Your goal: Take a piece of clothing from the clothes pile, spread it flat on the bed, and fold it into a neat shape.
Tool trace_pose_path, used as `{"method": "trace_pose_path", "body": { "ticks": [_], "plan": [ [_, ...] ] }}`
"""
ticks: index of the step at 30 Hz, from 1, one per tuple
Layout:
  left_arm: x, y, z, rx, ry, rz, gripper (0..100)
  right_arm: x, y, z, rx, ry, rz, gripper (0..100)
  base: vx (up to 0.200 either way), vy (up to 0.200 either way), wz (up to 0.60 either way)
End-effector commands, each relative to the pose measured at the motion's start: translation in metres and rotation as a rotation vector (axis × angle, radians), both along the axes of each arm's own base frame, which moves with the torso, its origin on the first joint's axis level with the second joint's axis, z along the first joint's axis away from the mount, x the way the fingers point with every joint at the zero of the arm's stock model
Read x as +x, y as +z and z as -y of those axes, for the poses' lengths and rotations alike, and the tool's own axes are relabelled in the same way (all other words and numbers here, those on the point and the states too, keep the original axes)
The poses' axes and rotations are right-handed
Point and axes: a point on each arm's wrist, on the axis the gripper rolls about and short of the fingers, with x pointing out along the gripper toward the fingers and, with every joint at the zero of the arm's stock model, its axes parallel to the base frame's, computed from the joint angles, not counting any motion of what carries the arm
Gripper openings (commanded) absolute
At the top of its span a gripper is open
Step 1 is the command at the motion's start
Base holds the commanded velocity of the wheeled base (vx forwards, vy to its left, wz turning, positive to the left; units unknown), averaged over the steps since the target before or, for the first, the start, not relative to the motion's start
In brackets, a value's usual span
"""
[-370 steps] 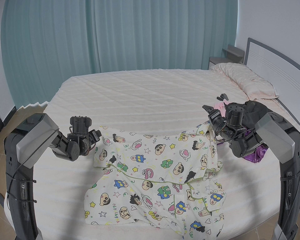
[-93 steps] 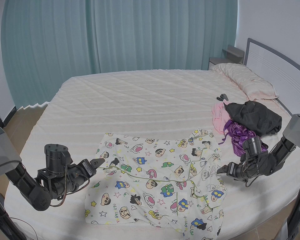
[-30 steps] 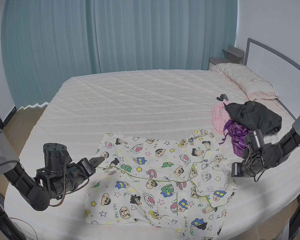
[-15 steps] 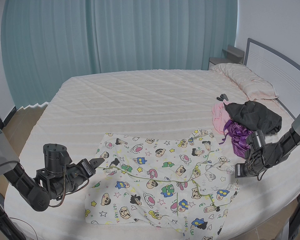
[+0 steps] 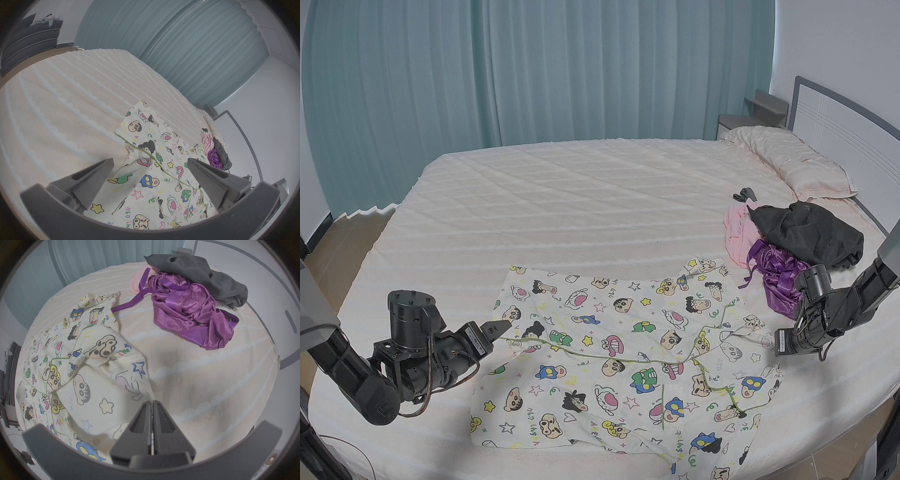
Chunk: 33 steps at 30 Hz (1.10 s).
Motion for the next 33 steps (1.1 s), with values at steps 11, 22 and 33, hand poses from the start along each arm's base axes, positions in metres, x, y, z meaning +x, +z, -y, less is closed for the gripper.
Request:
{"method": "trace_pose_path", "body": {
  "ticks": [11,22,33],
  "plan": [
    [-0.001,-0.005,0.001,0.008,-0.006,-0.024,100,0.006,-0.003,0.008,-0.005,-0.019,0.006,100,0.000,0.000,0.00],
    [-0.034,-0.008,-0.009,0.058,-0.119,-0.068,100,-0.016,0.039,0.002,0.155,-0.099,0.127,100,0.000,0.000,0.00],
    [-0.066,-0.019,-0.018,-0.015,-0.150,-0.181,100,-0.069,0.034,-0.036,0.251,-0.095,0.079,100,-0.018,0.000,0.00]
  ]
}}
